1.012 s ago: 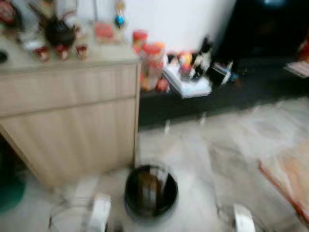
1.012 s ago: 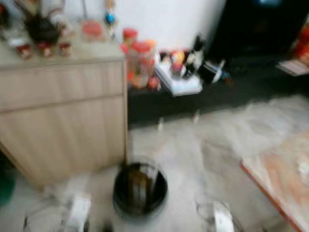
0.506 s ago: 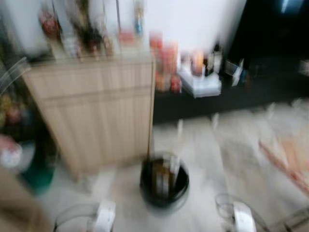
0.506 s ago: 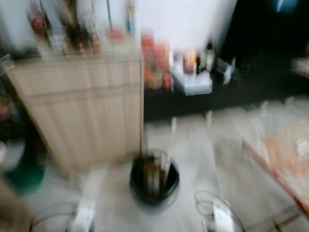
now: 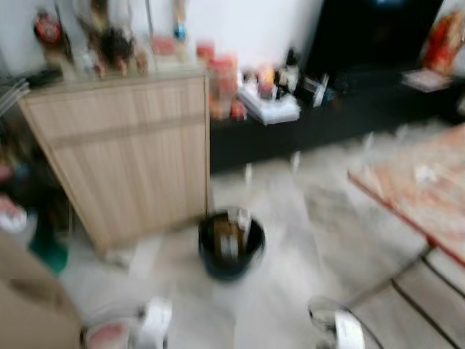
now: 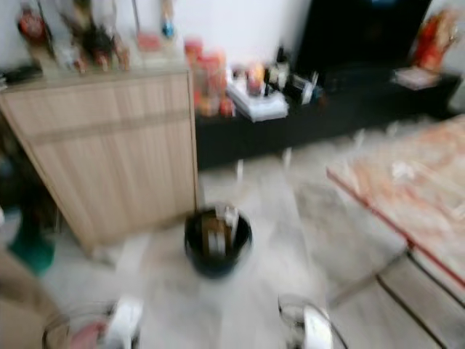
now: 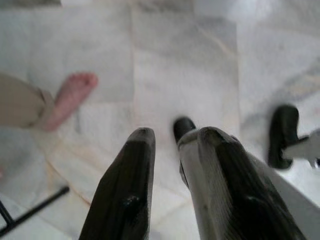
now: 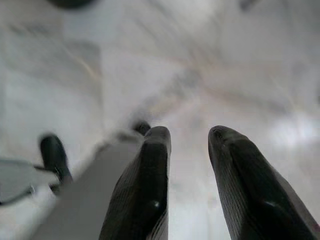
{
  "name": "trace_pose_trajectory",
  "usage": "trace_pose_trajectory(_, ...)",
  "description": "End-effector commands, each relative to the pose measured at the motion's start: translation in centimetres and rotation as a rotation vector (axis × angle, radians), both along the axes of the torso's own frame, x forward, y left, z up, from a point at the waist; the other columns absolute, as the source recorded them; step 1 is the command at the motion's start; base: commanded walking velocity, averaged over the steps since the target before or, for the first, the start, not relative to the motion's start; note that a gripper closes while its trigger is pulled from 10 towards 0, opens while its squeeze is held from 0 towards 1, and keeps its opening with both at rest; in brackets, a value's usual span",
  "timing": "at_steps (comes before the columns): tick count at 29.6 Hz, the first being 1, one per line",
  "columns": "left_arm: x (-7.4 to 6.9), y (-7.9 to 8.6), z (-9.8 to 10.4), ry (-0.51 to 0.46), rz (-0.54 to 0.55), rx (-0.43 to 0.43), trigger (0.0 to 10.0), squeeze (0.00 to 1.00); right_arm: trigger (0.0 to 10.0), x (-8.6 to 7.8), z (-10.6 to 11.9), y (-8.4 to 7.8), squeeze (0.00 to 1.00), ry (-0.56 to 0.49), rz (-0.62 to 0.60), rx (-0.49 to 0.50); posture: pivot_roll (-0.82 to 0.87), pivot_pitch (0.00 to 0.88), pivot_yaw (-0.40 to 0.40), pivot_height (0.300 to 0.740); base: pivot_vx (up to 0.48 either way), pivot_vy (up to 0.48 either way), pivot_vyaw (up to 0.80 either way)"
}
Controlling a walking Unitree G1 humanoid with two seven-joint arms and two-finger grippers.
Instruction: Picking trash to rubbish bin
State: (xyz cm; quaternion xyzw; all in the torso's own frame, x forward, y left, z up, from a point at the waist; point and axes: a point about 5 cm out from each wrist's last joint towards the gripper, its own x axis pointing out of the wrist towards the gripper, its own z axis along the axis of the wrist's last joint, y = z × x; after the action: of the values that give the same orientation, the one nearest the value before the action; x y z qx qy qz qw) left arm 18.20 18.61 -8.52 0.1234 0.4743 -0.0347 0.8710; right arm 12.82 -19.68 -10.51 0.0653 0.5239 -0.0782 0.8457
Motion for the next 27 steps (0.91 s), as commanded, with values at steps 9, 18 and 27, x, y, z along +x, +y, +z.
trace_pose_trajectory(9, 0.2, -0.8, 0.0, 0.001, -0.002, -0.018, 10.0, 0.0, 10.0, -0.6, -0.1, 0.2, 0.0, -0.03, -0.03, -0.02, 0.01, 0.043, -0.119, 0.74, 0.0, 0.0, 0.0)
trace_pose_trajectory(18, 0.4, -1.2, 0.1, -0.002, -0.001, -0.024, 10.0, 0.0, 10.0, -0.3, 0.2, -1.1, 0.0, -0.042, -0.043, -0.037, -0.01, 0.049, -0.116, 0.74, 0.0, 0.0, -0.09)
trace_pose_trajectory(27, 0.6, -1.4, 0.1, -0.006, -0.003, -0.029, 10.0, 0.0, 10.0, 1.9, 1.7, -4.5, 0.0, -0.087, -0.059, -0.062, -0.02, 0.046, -0.116, 0.74, 0.0, 0.0, -0.8)
